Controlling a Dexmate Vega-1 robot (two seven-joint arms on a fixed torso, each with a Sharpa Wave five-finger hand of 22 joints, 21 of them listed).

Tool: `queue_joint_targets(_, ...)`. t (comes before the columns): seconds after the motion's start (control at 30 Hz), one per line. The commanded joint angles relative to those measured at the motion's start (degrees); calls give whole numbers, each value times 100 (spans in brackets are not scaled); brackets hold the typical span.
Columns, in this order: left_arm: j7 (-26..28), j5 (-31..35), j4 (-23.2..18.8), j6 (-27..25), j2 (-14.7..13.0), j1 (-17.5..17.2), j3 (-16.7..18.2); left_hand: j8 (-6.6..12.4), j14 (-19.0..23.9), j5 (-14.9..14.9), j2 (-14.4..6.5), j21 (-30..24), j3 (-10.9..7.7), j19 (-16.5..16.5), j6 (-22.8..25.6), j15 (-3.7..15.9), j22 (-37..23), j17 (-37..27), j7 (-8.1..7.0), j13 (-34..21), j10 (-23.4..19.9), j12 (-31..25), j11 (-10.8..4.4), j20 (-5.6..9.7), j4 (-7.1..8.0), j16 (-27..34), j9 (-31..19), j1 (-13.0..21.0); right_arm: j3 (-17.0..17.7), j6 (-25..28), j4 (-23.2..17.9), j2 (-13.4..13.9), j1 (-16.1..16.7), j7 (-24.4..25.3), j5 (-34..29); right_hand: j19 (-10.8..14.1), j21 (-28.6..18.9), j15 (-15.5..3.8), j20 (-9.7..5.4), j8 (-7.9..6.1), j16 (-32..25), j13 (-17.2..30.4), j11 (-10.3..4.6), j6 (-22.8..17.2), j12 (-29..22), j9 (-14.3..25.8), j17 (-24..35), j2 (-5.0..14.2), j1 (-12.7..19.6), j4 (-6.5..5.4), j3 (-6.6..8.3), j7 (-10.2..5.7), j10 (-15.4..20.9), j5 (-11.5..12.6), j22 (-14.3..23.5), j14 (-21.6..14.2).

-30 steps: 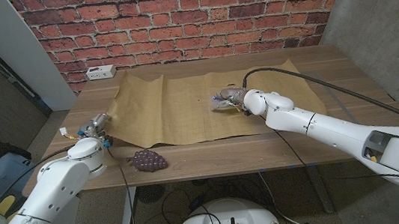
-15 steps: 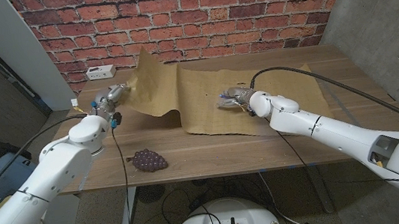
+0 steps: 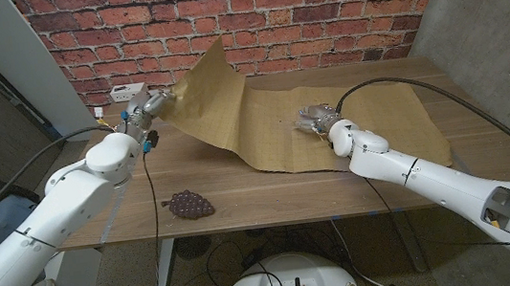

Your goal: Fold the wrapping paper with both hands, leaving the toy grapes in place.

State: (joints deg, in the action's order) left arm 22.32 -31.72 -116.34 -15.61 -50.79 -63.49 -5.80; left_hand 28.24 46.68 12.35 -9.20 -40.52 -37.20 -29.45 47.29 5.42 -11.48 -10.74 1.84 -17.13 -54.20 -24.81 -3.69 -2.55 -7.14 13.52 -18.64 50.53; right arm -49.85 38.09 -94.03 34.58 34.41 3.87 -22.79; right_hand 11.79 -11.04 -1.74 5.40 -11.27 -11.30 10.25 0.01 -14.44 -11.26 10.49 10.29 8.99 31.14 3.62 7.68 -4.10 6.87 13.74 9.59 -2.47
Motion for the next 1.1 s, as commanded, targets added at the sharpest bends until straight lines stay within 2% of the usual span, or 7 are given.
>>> queue_joint_targets(0.03,277,277,-520,-187,-209,-449,551,229,38,42,69,-28,-18,14,230,92,-15,9,96,-45,-96,-50,6,-1,-68,-46,-136,18,107,586,-196,148,119,311,56,37,-11,-6,-50,-25,-15,26,-6,-69,-35,10,3,33,-4,-7,48,6,32,-23,11,-74)
queue_joint_targets(0.33,541,517,-980,-294,-21,-1168,1333,280,90,86,87,-73,-30,-20,278,95,-11,25,94,-102,-166,-76,8,4,-107,-54,-190,2,-32,952,-63,196,-42,198,129,34,-4,-10,-84,-11,2,26,-32,-68,-14,9,3,32,-13,-8,66,0,9,-28,11,-66)
queue_joint_targets(0.6,740,926,-1330,-364,343,-1532,1814,317,117,122,104,-100,-40,-24,324,102,-9,37,93,-146,-196,-87,20,14,-132,-67,-225,-13,-338,1287,81,137,-291,32,80,37,-2,-17,-115,-2,9,26,-29,-67,-6,9,2,32,-18,-8,79,-10,4,-32,11,-66)
queue_joint_targets(0.87,757,1450,-1516,-197,638,-1530,1934,327,145,153,116,-121,-40,-13,335,121,-8,37,85,-184,-209,-91,-4,48,-147,-70,-240,-31,-754,1381,282,17,-574,-223,27,123,-29,-22,-125,4,20,26,-39,-77,-7,9,-6,14,1,16,100,-24,24,-33,11,-78)
queue_joint_targets(1.1,529,1668,-1472,-75,747,-1290,1779,329,143,170,122,-135,-28,-2,341,133,-8,27,65,-212,-198,-84,-14,65,-159,-72,-241,-39,-1043,1221,466,-99,-768,-366,-45,234,-60,-41,-196,20,23,26,-24,-58,-8,9,-12,0,21,41,121,-46,45,-34,11,-106)
